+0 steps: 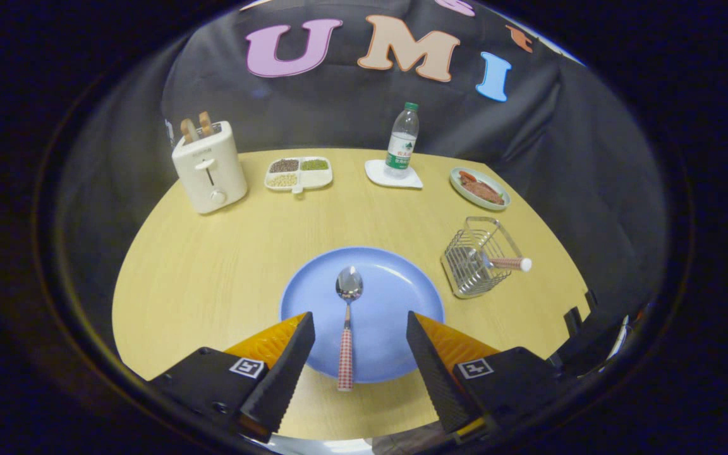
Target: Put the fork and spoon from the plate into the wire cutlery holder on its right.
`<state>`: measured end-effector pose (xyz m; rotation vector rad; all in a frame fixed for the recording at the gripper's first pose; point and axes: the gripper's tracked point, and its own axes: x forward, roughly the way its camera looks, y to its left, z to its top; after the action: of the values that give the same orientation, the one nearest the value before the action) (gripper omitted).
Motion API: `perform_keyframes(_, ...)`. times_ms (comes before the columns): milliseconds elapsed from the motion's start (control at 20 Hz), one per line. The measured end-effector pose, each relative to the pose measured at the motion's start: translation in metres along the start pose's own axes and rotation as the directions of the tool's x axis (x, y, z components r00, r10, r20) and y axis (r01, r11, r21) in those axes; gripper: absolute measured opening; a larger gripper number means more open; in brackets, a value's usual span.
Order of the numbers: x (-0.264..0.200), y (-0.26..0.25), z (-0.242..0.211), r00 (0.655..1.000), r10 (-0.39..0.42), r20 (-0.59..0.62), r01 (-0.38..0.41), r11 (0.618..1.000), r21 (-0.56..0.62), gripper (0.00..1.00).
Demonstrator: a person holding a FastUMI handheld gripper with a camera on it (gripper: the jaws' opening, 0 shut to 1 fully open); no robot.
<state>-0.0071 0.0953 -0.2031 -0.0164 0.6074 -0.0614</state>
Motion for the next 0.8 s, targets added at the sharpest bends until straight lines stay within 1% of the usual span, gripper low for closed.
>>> perform_keyframes(100,0.007,0.004,-0.016,1.000,0.008,0.017,-0.007,0.999,-0.034,0.93)
perform_keyframes(300,0.023,0.011,-0.044,0.999,0.036,0.008,-0.036,0.999,-0.014,0.92)
perform_keyframes(400,0.026,0.011,-0.044,0.999,0.047,0.022,-0.047,0.999,0.011,0.86)
perform_keyframes(600,0.038,0.010,-0.042,0.998,0.051,0.034,-0.051,0.999,0.003,0.75)
perform_keyframes(700,0.045,0.012,-0.044,0.998,0.052,0.028,-0.052,0.999,0.003,0.74)
perform_keyframes(800,0.053,0.018,-0.051,0.996,0.084,0.003,-0.084,0.996,0.019,0.59)
